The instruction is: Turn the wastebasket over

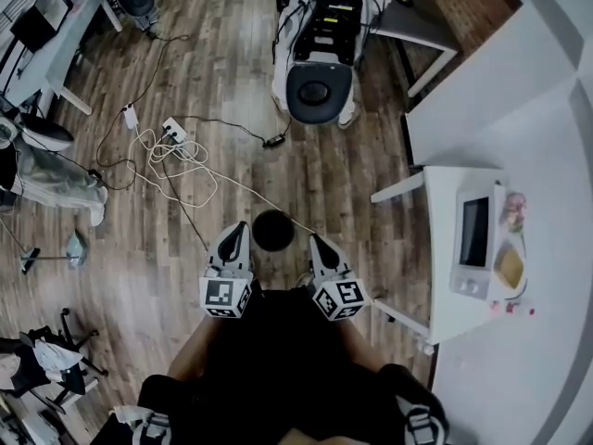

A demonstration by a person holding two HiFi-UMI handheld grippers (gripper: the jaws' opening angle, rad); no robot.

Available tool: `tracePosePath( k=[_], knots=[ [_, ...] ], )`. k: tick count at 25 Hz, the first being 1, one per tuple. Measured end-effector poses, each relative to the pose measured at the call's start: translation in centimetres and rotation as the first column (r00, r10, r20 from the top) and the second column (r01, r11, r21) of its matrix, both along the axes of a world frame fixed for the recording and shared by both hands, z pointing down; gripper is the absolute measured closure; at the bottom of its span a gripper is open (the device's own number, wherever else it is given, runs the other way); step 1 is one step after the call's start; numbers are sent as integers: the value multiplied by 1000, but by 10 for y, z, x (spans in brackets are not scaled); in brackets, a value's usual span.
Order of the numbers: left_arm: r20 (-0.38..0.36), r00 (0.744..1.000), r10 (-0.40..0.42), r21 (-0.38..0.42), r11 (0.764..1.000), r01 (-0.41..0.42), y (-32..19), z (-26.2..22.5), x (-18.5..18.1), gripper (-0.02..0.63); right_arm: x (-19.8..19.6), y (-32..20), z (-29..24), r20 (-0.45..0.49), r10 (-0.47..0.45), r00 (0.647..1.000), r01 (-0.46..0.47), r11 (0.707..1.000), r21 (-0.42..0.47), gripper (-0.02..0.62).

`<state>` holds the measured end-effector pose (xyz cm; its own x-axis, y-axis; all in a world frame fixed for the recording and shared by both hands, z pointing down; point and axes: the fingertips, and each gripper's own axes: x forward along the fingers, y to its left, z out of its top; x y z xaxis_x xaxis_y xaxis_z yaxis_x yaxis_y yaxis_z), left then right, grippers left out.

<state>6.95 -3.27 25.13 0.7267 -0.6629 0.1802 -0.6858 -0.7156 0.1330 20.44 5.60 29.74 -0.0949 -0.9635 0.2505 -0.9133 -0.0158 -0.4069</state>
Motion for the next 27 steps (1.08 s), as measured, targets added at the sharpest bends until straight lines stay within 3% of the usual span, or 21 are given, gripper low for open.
tracePosePath(
  k=[27],
  knots=[
    [-9, 999, 35, -8, 999, -35, -2, 1, 7, 572, -10, -1, -5, -27, -26, 999, 26, 999, -23, 563]
  ],
)
